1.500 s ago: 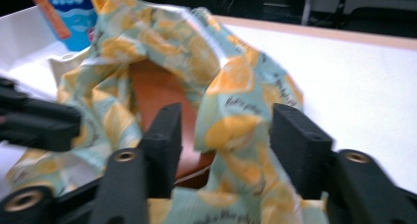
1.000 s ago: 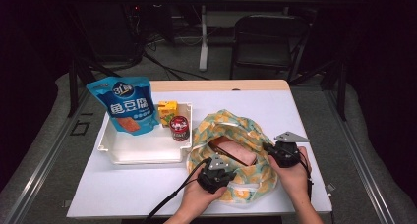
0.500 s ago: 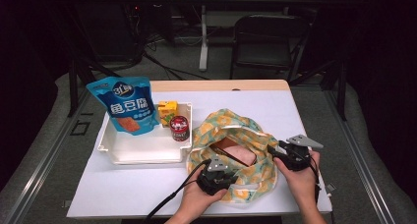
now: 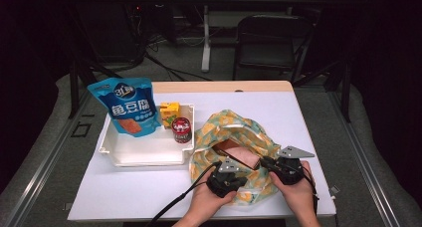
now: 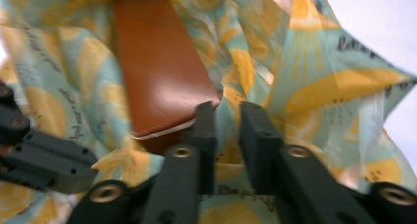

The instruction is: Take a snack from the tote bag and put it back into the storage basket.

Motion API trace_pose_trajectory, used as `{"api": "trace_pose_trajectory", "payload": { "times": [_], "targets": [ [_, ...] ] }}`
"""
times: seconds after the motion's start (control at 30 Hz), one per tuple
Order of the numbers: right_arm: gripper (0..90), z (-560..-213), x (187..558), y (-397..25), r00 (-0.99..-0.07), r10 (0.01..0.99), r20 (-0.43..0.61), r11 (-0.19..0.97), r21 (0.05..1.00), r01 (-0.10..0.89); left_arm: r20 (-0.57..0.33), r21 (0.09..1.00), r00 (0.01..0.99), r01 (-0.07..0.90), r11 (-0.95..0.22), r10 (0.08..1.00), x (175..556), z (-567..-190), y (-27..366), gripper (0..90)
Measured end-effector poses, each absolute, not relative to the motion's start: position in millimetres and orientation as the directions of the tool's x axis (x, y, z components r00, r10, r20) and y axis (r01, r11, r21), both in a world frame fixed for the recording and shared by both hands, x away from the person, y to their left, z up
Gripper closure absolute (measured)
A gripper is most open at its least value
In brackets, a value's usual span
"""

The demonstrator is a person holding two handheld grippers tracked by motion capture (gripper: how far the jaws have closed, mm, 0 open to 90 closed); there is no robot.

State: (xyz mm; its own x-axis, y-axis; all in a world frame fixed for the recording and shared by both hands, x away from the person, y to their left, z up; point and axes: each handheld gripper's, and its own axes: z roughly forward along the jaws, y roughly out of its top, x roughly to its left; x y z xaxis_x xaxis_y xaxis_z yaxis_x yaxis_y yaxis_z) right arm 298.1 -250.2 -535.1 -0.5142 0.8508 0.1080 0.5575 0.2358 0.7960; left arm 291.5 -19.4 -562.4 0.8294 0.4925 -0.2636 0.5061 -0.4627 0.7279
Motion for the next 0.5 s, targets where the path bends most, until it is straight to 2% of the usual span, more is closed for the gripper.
{"api": "trace_pose_trajectory", "payload": {
  "times": [0.07,0.2,0.27,0.4,0.5],
  "targets": [
    [89.6,-539.4,301.0,-251.6,-0.494,0.863,0.110,0.232,0.781,0.580,-0.278,0.712,0.818,0.527,-0.464,0.504,292.7,-566.9,-20.6,90.0],
    [90.0,-553.9,308.9,-252.1,-0.467,0.879,0.101,0.259,0.719,0.644,-0.285,0.720,0.817,0.528,-0.451,0.502,291.5,-564.4,-18.4,89.0],
    [90.0,-555.8,309.1,-252.1,-0.473,0.874,0.110,0.260,0.717,0.647,-0.280,0.763,0.830,0.498,-0.413,0.483,287.9,-555.1,-14.7,83.1],
    [90.0,-552.1,304.3,-251.4,-0.490,0.864,0.112,0.266,0.726,0.634,-0.209,0.841,0.823,0.427,-0.332,0.528,289.7,-535.5,-6.5,74.2],
    [90.0,-551.5,302.2,-250.8,-0.500,0.858,0.116,0.268,0.729,0.629,-0.183,0.841,0.799,0.429,-0.330,0.574,298.7,-534.9,-4.7,62.0]
  ]
}}
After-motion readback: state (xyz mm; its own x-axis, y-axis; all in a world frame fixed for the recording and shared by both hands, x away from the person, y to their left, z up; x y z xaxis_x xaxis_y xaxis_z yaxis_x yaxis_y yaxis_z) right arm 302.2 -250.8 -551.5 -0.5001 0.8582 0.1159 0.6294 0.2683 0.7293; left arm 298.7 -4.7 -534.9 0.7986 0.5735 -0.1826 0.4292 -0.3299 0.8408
